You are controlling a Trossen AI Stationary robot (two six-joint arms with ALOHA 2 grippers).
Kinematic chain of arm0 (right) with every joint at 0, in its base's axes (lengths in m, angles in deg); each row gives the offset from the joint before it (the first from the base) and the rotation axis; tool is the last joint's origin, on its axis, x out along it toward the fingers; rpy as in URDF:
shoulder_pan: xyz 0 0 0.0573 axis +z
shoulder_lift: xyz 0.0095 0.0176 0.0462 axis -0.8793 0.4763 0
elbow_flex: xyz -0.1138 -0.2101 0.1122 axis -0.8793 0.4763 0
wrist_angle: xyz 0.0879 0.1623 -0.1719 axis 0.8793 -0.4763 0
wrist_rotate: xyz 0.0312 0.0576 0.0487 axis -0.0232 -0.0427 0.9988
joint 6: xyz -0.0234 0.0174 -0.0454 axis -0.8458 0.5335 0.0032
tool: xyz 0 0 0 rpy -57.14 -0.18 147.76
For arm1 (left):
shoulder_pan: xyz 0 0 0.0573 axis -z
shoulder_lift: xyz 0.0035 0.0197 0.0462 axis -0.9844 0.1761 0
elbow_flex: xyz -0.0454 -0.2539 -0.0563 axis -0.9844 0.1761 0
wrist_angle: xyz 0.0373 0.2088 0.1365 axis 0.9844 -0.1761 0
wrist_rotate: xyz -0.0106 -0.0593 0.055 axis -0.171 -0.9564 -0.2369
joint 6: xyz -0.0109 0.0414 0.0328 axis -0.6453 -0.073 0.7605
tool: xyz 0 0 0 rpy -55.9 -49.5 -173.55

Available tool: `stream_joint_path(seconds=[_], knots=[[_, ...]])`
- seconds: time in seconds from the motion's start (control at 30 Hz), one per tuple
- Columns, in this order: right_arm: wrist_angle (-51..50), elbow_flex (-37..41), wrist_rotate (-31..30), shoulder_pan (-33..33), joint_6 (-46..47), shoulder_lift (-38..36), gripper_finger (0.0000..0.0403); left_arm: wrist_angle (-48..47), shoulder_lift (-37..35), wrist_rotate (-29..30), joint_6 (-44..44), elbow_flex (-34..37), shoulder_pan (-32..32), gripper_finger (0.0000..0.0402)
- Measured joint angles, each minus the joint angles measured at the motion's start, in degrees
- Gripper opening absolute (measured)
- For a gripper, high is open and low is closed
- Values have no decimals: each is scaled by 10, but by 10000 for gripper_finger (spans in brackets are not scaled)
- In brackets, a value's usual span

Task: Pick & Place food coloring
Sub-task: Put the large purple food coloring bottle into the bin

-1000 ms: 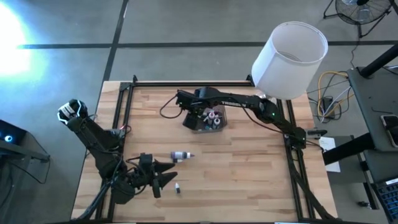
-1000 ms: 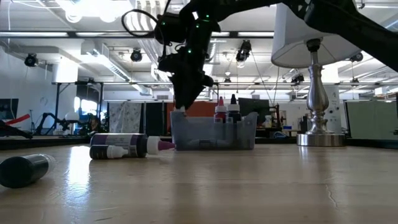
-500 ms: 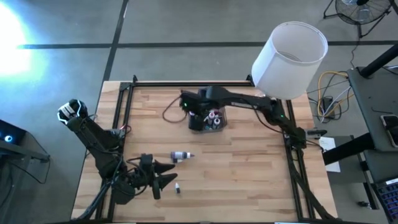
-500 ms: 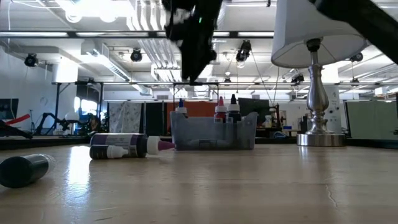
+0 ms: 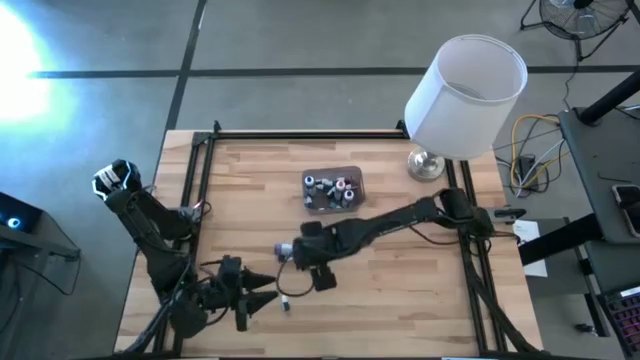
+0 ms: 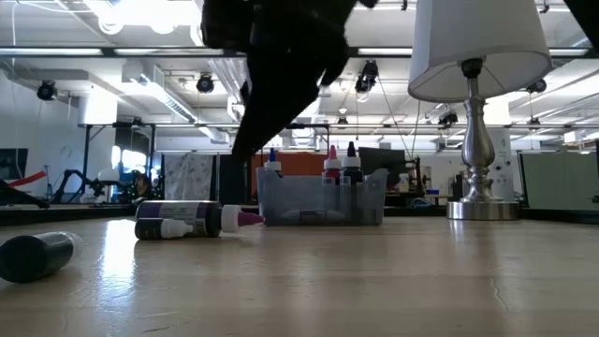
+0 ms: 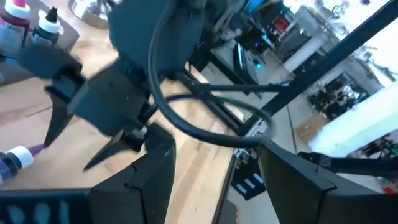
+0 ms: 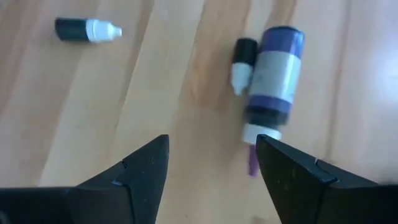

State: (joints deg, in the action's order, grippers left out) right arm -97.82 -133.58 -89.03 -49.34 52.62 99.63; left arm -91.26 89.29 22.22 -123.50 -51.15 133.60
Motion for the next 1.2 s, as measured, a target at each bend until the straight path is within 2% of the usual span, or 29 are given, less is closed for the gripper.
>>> stream_joint_path(seconds=[0.17, 0.3, 0.63, 0.8, 1.2], knots=[[114, 74, -14, -12, 49, -11, 244, 0, 2, 80, -30, 0, 39, 206], [172, 119, -16, -28, 75, -12, 256, 0, 2, 107, -52, 0, 57, 206], [235, 168, -19, -41, 64, -12, 281, 0, 2, 114, -56, 0, 59, 206], [267, 191, -12, -50, 91, -10, 279, 0, 0, 126, -56, 0, 59, 206], [297, 215, -10, -53, 86, -10, 271, -3, -1, 155, -55, 0, 59, 206]])
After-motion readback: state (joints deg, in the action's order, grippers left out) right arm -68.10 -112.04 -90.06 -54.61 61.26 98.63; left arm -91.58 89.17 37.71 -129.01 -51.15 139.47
